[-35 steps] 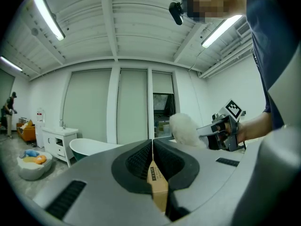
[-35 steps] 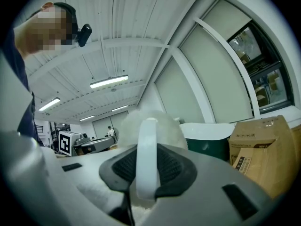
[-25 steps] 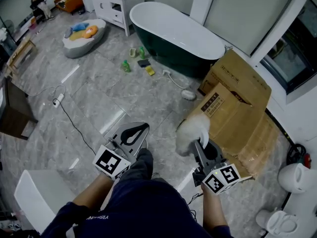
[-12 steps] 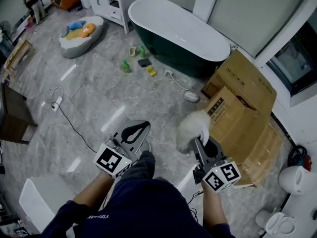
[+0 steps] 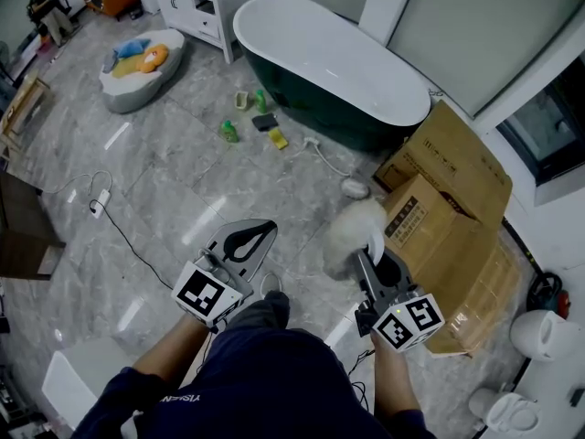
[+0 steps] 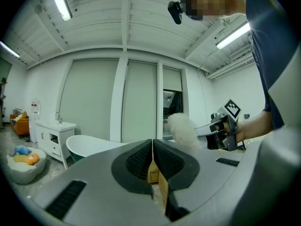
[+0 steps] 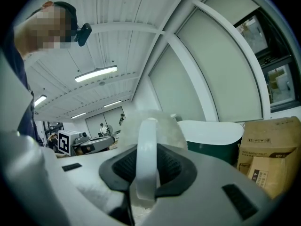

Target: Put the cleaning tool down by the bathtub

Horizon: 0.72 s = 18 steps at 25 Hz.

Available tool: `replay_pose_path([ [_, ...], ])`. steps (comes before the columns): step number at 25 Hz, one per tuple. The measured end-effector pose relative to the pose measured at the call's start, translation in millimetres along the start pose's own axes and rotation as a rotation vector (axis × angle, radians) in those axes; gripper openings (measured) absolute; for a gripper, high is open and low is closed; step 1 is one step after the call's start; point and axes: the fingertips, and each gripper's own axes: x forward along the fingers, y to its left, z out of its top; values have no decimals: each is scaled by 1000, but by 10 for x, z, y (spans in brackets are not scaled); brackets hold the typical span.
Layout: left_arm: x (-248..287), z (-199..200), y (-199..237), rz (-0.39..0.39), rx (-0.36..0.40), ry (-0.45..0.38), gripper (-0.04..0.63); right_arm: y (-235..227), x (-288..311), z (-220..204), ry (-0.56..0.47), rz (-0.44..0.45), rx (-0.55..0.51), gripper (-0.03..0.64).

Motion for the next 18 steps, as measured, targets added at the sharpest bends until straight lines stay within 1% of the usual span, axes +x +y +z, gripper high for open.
replay_pose_path([
  [9, 126, 43, 685, 1, -26, 0, 32, -6, 691, 175, 18, -6, -12, 87],
  [18, 194, 2, 1059, 0, -51, -3, 32, -76, 1068, 309, 19, -27, 2, 87],
])
